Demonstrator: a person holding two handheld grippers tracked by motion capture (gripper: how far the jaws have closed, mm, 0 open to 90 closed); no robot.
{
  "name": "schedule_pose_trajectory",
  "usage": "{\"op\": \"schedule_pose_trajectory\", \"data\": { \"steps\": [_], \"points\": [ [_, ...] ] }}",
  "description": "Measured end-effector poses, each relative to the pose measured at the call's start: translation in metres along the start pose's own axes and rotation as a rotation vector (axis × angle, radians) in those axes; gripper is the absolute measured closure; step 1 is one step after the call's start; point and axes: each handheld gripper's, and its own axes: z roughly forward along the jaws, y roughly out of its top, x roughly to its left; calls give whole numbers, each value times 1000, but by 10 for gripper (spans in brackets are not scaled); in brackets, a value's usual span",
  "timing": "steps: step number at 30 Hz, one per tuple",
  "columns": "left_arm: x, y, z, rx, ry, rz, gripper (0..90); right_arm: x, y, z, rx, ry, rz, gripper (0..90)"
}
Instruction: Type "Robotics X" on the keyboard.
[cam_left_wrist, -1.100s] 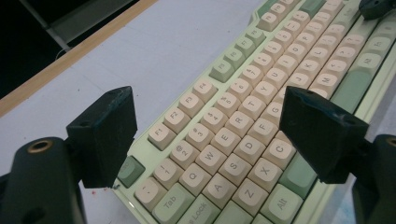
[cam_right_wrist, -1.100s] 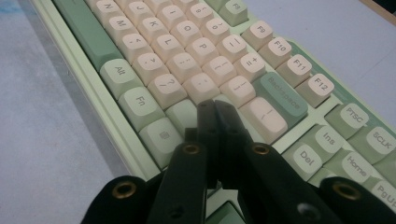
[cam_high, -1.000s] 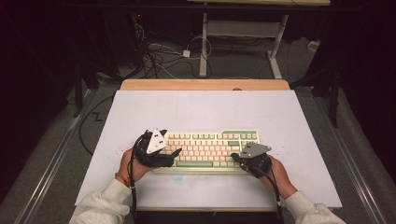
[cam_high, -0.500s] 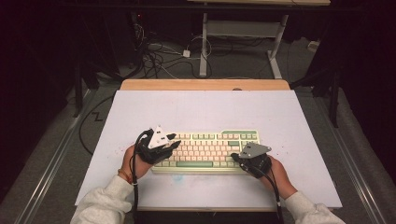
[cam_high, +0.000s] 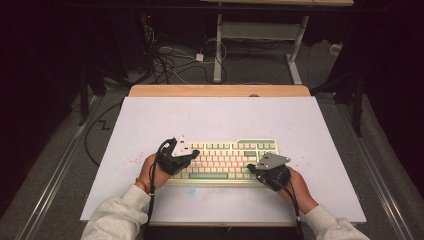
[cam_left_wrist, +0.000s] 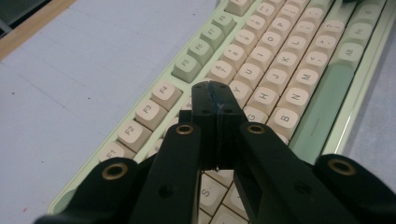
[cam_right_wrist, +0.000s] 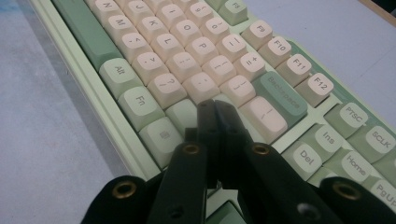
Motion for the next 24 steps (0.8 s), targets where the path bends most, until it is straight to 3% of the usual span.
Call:
{"op": "schedule_pose_trajectory", "data": {
  "steps": [10,24],
  "points": [
    [1,0,18,64,-16,0,877,0,0,0,1,-2,-3,900],
    [1,0,23,92,-5,12,877,1,0,0,0,-5,-8,900]
  ]
}}
